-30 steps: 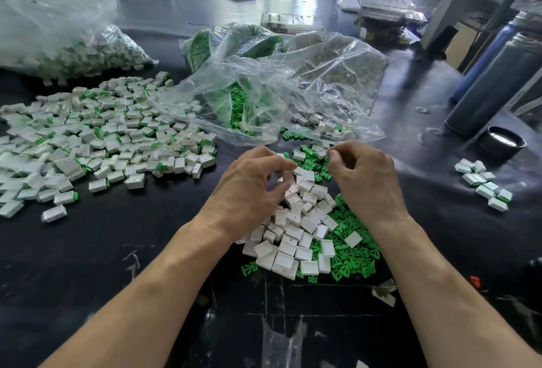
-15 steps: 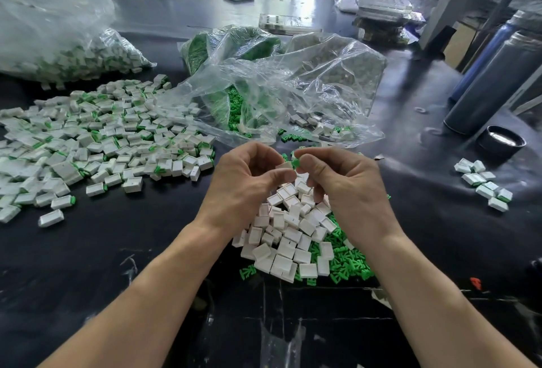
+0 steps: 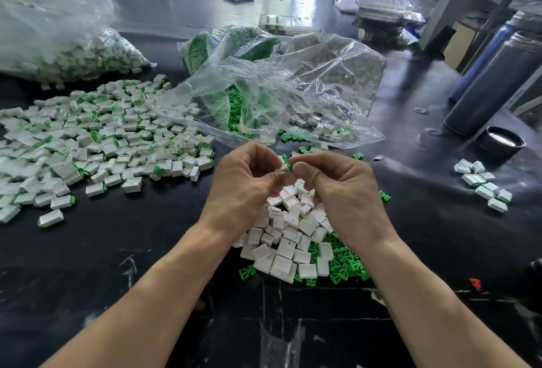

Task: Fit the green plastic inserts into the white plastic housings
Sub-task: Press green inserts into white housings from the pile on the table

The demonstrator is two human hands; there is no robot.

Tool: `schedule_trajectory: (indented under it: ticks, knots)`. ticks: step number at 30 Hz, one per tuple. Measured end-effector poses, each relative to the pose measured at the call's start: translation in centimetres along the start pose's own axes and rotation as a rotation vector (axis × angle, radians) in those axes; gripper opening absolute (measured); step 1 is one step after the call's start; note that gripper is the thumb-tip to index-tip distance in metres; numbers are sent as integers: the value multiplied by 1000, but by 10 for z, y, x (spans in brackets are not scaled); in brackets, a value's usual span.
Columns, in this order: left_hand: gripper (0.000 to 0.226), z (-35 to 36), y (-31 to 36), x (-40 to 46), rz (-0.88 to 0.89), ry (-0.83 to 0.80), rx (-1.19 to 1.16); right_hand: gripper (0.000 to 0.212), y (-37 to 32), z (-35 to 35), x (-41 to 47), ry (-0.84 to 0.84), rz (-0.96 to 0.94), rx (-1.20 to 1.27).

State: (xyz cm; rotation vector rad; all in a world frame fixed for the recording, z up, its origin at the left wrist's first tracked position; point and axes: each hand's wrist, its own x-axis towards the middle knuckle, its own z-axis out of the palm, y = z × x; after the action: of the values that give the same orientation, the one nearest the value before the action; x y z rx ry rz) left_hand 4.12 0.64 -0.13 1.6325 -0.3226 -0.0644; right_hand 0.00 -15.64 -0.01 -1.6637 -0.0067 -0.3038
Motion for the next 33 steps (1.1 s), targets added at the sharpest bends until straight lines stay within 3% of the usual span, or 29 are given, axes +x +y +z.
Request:
schedule_trajectory:
  ticks: [16,33]
  knots:
    - [8,1,5,-4,-3,-39,-11,8,1,-2,1,86,5,-117]
    - [15,1,4,-7,28,1,141,13,2,1,-4,46,-40,-211]
